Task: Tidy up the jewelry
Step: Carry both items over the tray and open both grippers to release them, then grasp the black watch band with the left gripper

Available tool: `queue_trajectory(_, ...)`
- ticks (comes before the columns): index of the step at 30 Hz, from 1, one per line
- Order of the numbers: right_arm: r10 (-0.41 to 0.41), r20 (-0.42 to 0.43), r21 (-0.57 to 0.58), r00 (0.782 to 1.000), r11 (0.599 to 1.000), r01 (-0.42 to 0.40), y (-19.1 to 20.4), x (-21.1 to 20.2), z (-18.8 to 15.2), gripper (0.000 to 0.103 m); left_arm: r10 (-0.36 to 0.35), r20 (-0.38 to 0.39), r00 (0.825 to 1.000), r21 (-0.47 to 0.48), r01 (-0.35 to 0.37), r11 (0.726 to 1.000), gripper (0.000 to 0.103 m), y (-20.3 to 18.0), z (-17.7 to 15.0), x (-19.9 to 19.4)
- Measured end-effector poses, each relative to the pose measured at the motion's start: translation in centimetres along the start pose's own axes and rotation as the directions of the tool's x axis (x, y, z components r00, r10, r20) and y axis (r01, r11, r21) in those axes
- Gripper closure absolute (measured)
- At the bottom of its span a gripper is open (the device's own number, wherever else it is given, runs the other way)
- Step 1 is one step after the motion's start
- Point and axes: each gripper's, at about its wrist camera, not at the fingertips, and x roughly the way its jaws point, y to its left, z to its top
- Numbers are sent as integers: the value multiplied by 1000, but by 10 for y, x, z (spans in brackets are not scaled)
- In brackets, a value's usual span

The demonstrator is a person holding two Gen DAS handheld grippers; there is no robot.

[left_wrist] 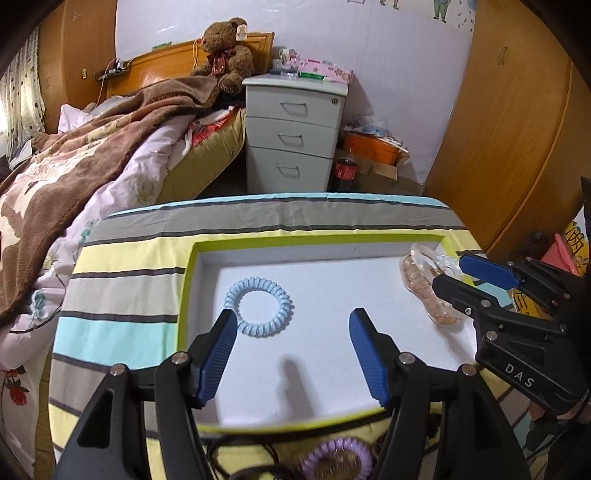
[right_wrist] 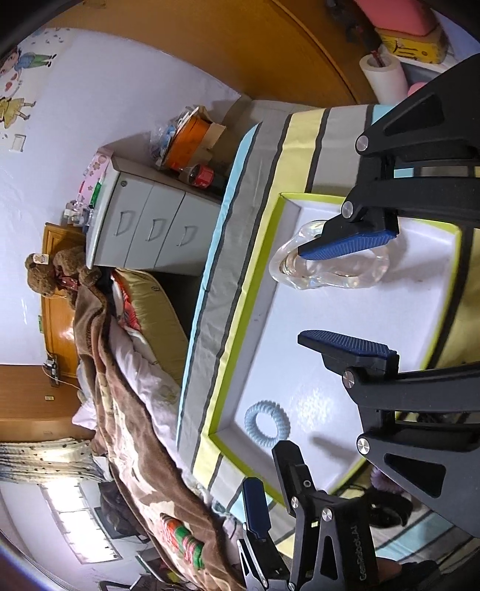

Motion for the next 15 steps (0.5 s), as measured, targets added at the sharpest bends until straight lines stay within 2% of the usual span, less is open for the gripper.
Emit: queue_trajectory(15,49,90,48,995,997,-53,17,-63,-39,62,22,122,992,-45,-17,999,30,20,-42,-79)
